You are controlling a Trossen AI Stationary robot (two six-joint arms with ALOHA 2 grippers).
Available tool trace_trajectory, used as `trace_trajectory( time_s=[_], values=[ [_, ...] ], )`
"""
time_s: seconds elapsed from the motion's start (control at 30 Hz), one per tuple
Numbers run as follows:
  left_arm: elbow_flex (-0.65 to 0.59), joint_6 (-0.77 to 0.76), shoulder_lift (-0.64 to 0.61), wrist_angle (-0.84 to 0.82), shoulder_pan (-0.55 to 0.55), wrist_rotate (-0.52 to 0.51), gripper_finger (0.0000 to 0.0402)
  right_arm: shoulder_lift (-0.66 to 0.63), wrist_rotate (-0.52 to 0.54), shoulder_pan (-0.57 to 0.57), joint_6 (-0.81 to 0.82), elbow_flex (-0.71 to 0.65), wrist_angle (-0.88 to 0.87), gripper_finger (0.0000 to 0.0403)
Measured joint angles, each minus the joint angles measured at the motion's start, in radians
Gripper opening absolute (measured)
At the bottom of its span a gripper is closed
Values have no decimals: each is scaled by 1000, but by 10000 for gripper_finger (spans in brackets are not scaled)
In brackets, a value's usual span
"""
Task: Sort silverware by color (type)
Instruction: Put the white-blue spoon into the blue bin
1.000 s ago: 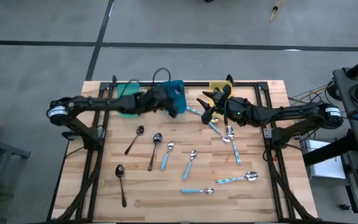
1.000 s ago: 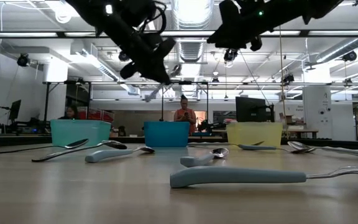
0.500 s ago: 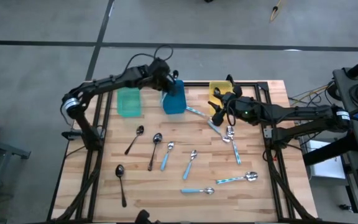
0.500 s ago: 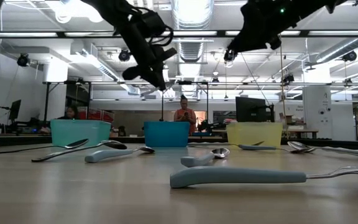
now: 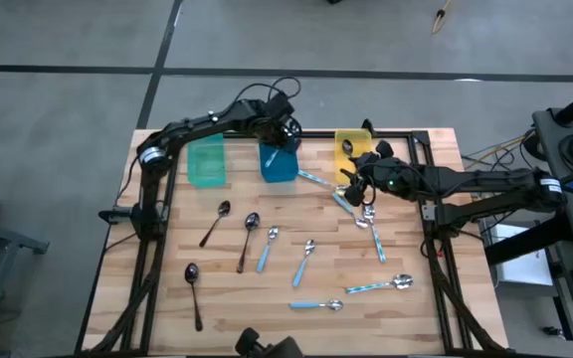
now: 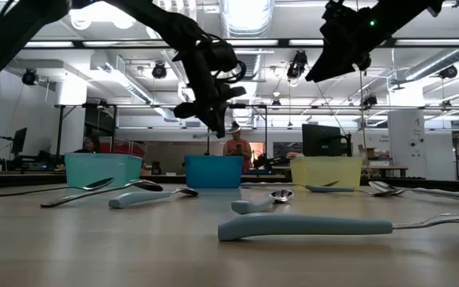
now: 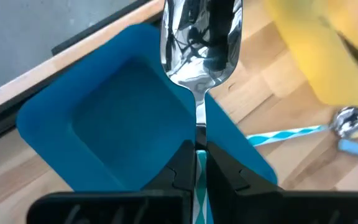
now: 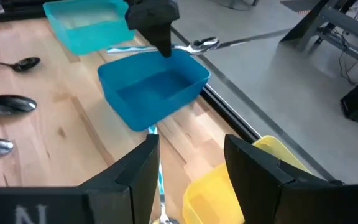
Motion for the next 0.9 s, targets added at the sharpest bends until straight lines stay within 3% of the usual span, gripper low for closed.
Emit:
trace_trajectory(
  time_s=[0.37,0.9],
  values=[
    [-34,-117,13,-27,9,-34,4,-3,0,0,-1,0,-17,172],
    [-35,-130,23,-21,9,-66,8,-3,-1,0,1,0,-26,171]
  ],
)
